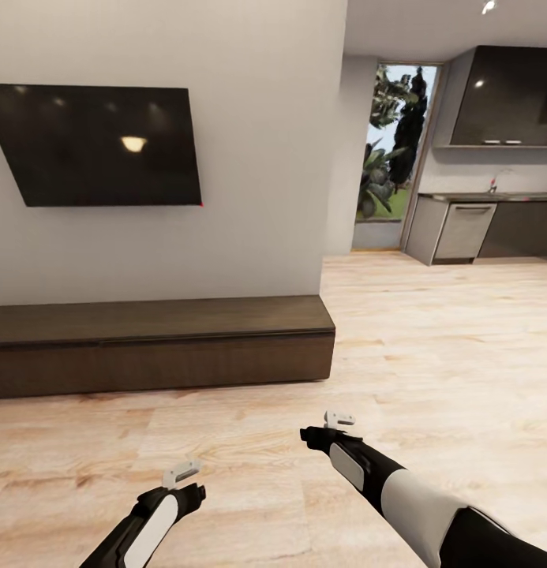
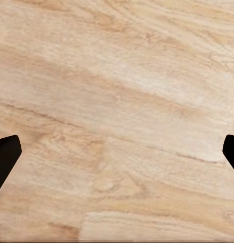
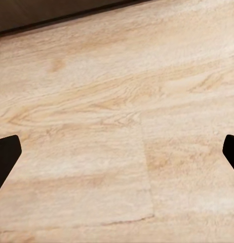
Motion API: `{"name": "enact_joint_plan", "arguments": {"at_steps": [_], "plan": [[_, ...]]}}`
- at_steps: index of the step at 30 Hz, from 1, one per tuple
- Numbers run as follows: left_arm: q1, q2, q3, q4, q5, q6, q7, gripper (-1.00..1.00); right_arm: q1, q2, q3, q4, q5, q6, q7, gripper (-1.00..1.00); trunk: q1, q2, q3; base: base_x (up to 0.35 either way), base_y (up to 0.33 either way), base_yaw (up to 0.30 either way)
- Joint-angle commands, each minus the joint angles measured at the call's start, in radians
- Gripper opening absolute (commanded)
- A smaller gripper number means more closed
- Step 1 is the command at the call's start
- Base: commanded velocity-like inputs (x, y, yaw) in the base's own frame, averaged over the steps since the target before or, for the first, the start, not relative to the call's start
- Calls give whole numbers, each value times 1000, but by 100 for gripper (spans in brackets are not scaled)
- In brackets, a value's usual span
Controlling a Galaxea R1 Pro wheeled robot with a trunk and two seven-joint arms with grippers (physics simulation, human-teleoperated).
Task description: Place each of the two pumpkins and all three candles from the living room inside a cabinet in the living room (use any cabinet), then make sure every cabinet is closed, and position the cauldron so it is next to a table in the living room.
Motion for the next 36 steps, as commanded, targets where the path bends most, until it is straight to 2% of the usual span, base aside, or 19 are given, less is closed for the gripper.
{"name": "enact_joint_plan", "arguments": {"at_steps": [1,36], "plan": [[-1,1,-5,-1,11,1,10,100,-1,-1,7,-2,-6,3,-7,100,-4,7,1,0,0,0],[-1,-2,-6,20,11,1,10,100,0,-2,7,-1,-6,1,-7,100,-138,252,53,0,0,0]]}}
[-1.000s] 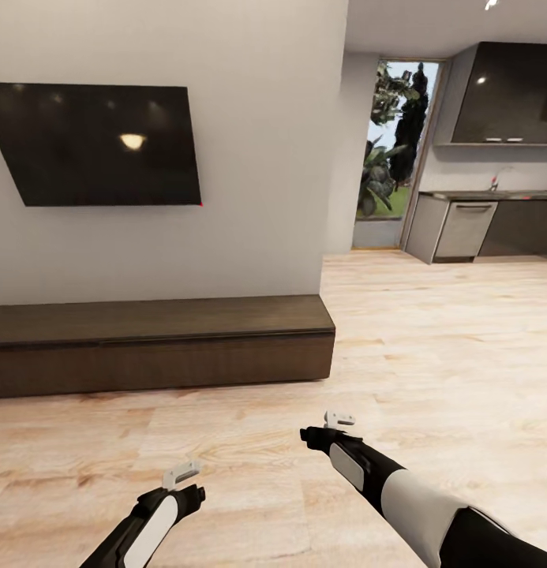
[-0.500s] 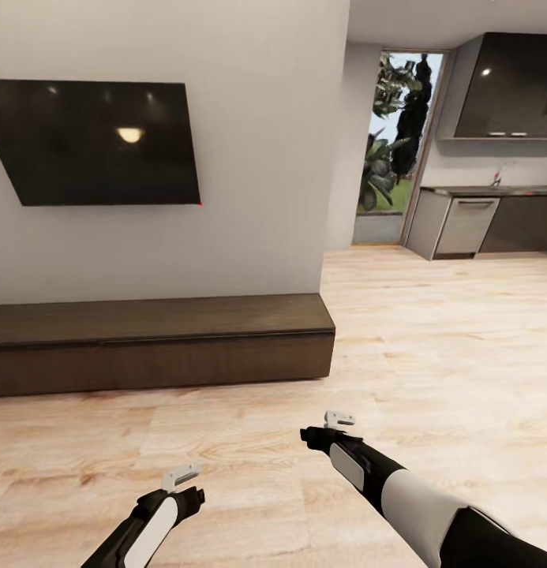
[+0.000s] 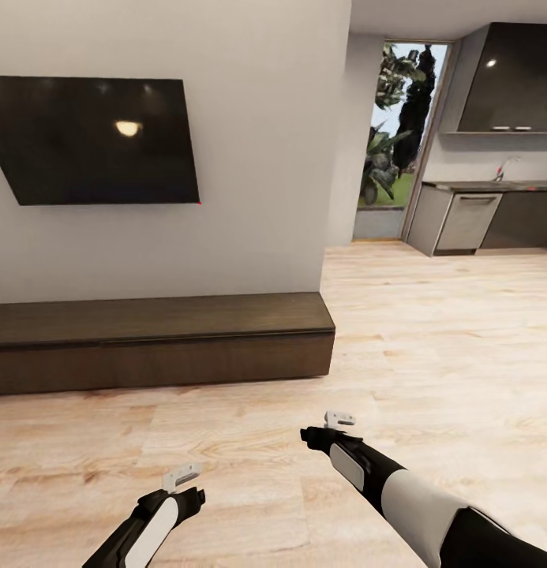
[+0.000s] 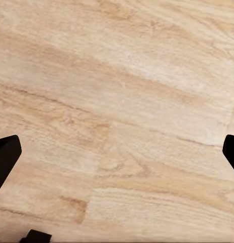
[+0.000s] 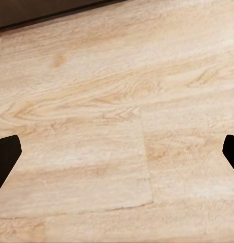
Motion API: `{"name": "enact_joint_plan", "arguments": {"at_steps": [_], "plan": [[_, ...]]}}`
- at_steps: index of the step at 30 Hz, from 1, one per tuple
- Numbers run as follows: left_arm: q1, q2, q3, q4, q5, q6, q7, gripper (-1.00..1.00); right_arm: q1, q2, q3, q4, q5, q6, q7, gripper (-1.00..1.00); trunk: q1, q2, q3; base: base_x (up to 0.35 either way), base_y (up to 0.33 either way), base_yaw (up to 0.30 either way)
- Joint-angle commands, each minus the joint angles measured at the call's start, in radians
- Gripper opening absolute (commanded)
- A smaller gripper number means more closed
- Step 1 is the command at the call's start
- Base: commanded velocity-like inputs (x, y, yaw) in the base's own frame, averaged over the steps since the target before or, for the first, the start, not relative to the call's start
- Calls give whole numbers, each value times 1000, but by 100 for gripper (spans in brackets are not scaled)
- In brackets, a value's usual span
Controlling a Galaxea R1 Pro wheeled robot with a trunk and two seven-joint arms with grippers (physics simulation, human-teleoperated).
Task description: Place each of the two pumpkins and all three candles from the living room inside a cabinet in the living room (use any cabinet), then make sure every cabinet is closed, and position the cauldron so it is next to a table in the living room.
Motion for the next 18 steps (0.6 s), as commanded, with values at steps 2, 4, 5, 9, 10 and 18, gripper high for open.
{"name": "enact_joint_plan", "arguments": {"at_steps": [2,4,5,9,10,18], "plan": [[-1,1,-5,-2,10,1,10,100,1,-1,7,-2,-6,-1,-8,100,-8,14,2,0,0,0],[-1,2,-5,-2,10,1,10,100,2,-1,7,-1,-5,-2,-8,100,-16,28,5,0,0,0],[-1,2,-5,-2,9,1,10,100,2,-1,7,-1,-5,-1,-8,100,-19,35,7,0,0,0],[-1,2,-5,-2,9,1,10,100,2,-1,7,11,-5,-2,-7,100,-35,63,13,0,0,0],[0,2,-5,-2,9,1,10,100,2,-1,7,14,-5,-3,-7,100,-39,70,14,0,0,0],[-1,2,-6,-2,10,1,10,100,2,-1,7,19,-5,1,-8,100,-69,126,26,0,0,0]]}}
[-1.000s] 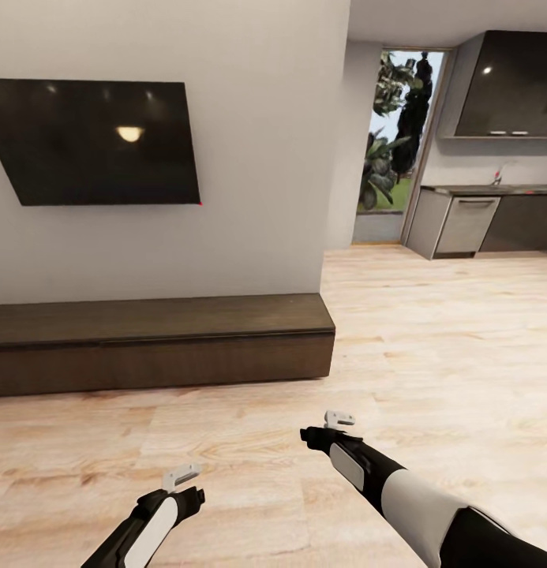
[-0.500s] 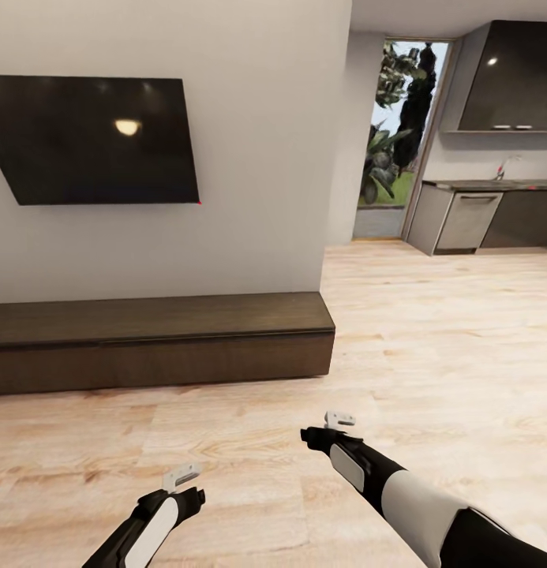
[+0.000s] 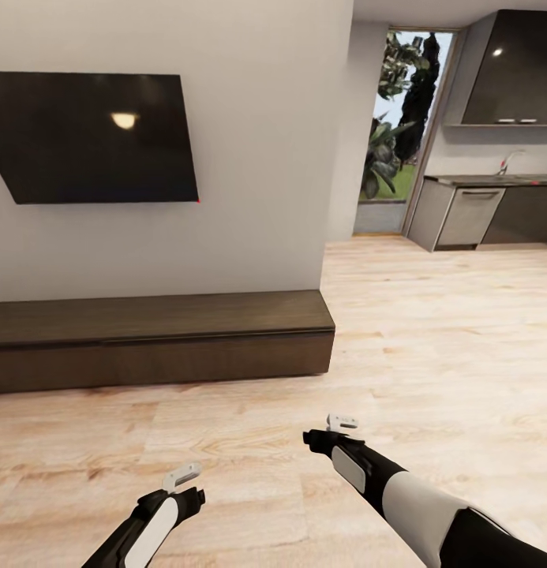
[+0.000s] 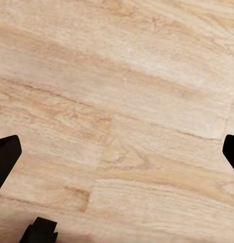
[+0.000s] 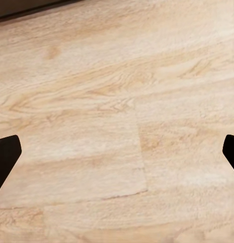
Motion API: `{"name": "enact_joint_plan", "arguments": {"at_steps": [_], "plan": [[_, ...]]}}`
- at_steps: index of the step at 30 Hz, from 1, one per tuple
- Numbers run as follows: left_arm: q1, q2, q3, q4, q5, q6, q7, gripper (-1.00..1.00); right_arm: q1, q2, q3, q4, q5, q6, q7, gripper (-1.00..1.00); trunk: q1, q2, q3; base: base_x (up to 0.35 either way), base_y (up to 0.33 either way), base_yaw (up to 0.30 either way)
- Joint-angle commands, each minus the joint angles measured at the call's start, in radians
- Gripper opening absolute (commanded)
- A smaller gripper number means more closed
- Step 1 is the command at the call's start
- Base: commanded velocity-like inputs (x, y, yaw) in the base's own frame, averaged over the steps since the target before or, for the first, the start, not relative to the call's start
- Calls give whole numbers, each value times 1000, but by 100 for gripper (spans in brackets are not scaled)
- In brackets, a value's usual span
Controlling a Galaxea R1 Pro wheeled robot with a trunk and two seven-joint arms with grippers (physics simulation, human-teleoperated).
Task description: Place each of the two pumpkins and all three candles from the living room inside a cabinet in the living room (use any cabinet), then make sure every cabinet is closed, and position the cauldron so it is next to a table in the living room.
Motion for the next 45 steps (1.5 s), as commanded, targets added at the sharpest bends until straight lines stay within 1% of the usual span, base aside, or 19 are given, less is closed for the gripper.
{"name": "enact_joint_plan", "arguments": {"at_steps": [1,7,25,35,39,42,44,45], "plan": [[-1,2,-5,-2,10,1,10,100,-1,-1,7,-2,-6,3,-7,100,-4,7,1,0,0,0],[-1,2,-5,-2,10,1,10,100,-1,-3,7,-1,-7,1,-9,100,-27,49,12,0,0,0],[-1,1,-5,-2,14,1,10,100,-1,-4,7,-1,-7,3,-8,100,-96,175,68,0,0,0],[-1,-1,-9,40,9,1,10,100,-1,-4,7,-1,-6,7,-7,100,-134,245,99,0,0,0],[-1,-1,-8,47,18,1,9,100,-1,-4,7,-1,-1,9,-7,100,-150,273,112,0,0,0],[-1,-10,-8,122,10,0,8,100,-1,-4,8,33,3,4,-6,100,-161,294,121,0,0,0],[-1,-12,-13,149,9,-2,7,100,-1,-4,8,59,4,1,-6,100,-169,308,127,0,0,0],[-1,-12,-42,224,9,-29,-50,100,0,-3,8,85,0,0,-6,100,-173,315,131,0,0,0]]}}
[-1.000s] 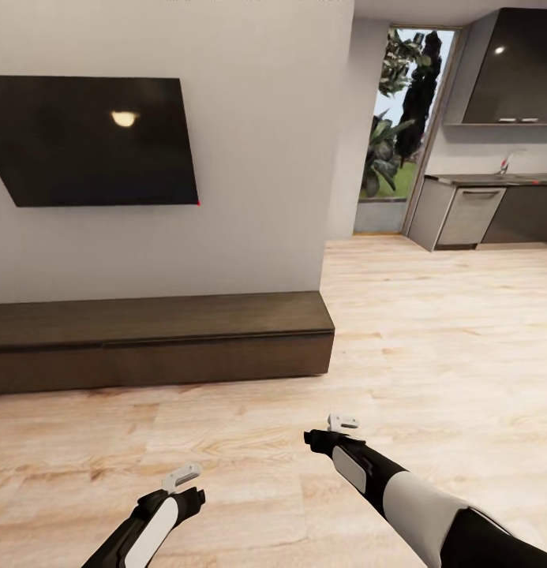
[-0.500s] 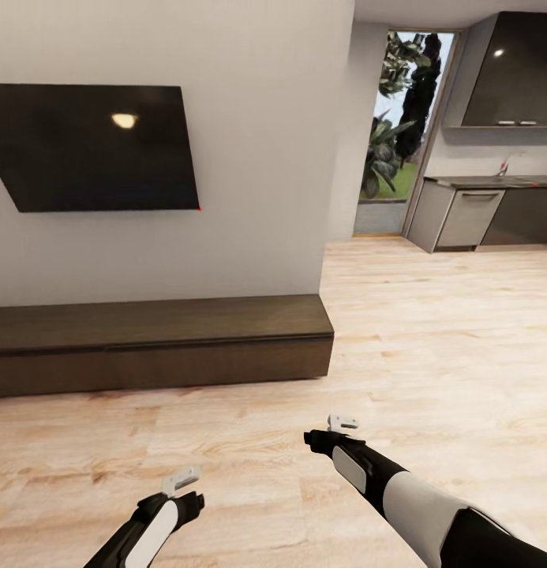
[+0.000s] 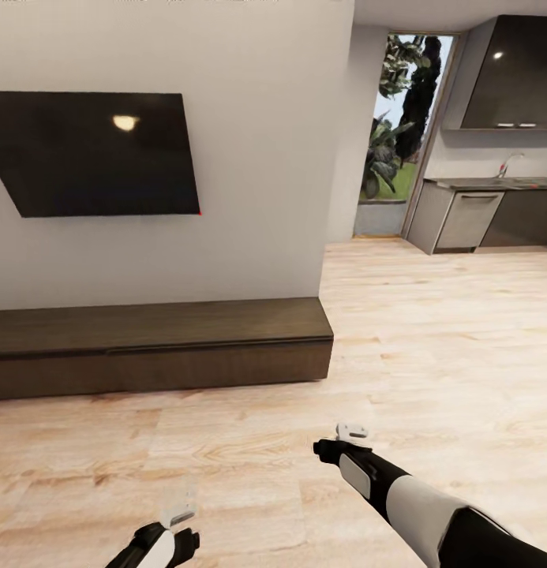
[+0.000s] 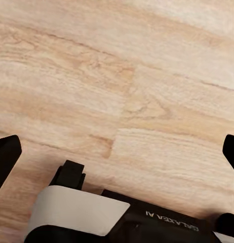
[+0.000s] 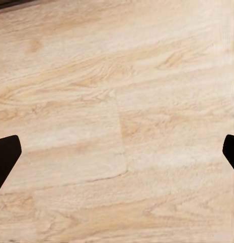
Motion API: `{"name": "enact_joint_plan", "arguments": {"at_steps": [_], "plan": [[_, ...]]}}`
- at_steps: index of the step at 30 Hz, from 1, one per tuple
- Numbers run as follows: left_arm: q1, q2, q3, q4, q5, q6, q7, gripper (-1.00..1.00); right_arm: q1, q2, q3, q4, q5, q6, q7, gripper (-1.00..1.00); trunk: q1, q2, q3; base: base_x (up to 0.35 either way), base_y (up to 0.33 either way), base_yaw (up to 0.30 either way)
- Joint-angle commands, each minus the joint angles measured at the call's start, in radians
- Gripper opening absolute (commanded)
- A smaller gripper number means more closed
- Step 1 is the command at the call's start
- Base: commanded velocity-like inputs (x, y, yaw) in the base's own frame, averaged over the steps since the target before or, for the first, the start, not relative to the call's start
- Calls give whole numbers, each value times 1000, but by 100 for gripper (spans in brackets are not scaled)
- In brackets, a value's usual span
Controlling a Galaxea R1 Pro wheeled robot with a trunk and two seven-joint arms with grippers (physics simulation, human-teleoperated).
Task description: Place each of the two pumpkins and all three candles from the living room inside a cabinet in the living room (use any cabinet), then make sure every cabinet is closed, and position the cauldron so it is next to a table in the living room.
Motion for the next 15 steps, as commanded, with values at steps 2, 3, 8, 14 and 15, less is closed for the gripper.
{"name": "enact_joint_plan", "arguments": {"at_steps": [2,3,8,14,15], "plan": [[-1,3,-20,73,8,-11,-61,100,10,0,7,3,-9,3,-8,100,-8,14,6,0,0,0],[-1,4,-22,102,7,-18,-86,100,21,0,7,3,-10,2,-8,100,-12,21,9,0,0,0],[-1,2,-25,212,8,-79,-152,100,69,-3,7,6,-11,-1,-9,100,-31,56,24,0,0,0],[-1,0,-33,300,11,-148,-162,100,91,-4,7,59,-12,-21,-10,100,-54,98,43,0,0,0],[-1,-1,-34,311,11,-154,-163,100,97,-4,7,71,-12,-37,-10,100,-58,105,46,0,0,0]]}}
